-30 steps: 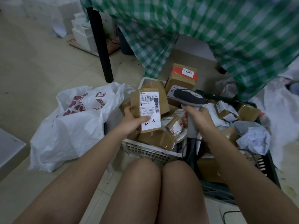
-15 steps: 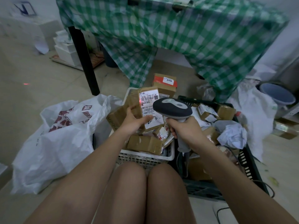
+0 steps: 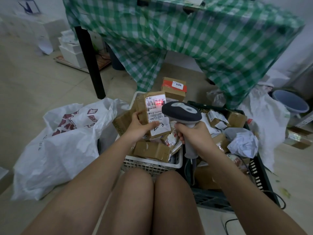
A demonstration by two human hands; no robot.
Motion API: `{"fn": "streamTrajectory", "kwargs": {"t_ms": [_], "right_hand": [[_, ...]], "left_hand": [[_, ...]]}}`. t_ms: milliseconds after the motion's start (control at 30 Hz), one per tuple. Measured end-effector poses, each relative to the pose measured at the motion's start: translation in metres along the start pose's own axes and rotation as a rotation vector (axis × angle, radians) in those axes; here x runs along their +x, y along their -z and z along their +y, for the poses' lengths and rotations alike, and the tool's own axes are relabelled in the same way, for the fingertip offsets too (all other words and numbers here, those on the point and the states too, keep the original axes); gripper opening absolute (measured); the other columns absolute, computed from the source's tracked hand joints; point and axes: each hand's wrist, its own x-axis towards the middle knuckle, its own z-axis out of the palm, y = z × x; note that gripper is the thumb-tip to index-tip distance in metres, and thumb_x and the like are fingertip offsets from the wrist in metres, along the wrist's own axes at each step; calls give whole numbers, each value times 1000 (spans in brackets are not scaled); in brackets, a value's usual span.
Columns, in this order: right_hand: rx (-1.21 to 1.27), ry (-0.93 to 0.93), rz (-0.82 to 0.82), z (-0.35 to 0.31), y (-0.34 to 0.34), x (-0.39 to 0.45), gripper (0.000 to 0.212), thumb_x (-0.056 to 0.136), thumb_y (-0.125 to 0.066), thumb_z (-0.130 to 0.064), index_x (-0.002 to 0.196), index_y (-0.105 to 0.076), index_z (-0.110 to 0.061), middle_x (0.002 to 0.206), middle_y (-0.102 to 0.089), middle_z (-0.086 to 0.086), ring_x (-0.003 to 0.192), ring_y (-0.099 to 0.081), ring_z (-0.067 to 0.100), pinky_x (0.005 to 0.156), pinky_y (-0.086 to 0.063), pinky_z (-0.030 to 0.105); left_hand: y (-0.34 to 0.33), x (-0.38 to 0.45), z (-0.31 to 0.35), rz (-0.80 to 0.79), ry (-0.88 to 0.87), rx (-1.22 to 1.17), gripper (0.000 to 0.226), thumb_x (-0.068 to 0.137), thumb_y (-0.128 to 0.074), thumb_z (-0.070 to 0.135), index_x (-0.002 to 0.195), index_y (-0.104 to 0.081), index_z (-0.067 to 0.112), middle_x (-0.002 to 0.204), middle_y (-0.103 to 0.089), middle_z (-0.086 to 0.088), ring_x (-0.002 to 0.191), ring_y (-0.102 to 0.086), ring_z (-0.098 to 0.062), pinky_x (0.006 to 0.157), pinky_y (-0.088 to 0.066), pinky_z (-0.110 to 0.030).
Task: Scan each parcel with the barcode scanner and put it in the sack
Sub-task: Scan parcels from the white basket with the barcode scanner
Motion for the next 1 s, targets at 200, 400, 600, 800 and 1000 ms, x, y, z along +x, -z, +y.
{"fn": "streamTrajectory", "kwargs": {"t_ms": [200, 400, 600, 800, 1000], "right_hand": [[178, -29, 102, 2, -18, 22, 25, 72, -81, -12, 94, -70, -13, 88, -75, 3, 86, -70, 21, 81, -56, 37], [194, -83, -37, -2, -57, 46, 59, 61, -87, -38, 112, -67, -17, 106, -73, 0, 103, -66, 17, 97, -51, 41], [94, -54, -305, -5, -86, 59, 61, 60, -80, -40, 117, -65, -21, 112, -71, -6, 106, -65, 10, 89, -50, 27], [78, -116, -351, 2, -106, 81, 77, 51, -85, -48, 119, -65, -21, 113, -71, -6, 110, -63, 15, 95, -50, 38], [56, -118, -276, 10, -118, 106, 74, 54, -89, -45, 120, -65, -19, 110, -72, -6, 106, -65, 12, 91, -50, 31]], "left_hand": [[25, -13, 4, -4, 13, -160, 86, 78, -76, 39, 145, -22, 29, 126, -57, 3, 101, -63, -15, 62, -55, -25], [56, -21, 3, -38, 13, -386, 89, 72, -76, 43, 145, -29, 22, 124, -64, 2, 108, -65, -19, 87, -56, -46], [79, -22, -3, -46, 28, -468, 68, 82, -69, 38, 140, -36, 19, 123, -64, -2, 103, -67, -18, 73, -59, -36], [96, -14, -12, -77, 36, -414, 55, 84, -60, 51, 131, -45, 27, 121, -65, 1, 112, -62, -20, 97, -51, -42], [120, 8, -11, 312, -109, -54, 47, 98, -37, 53, 117, -60, 16, 108, -70, -6, 93, -69, -22, 83, -57, -39]]}}
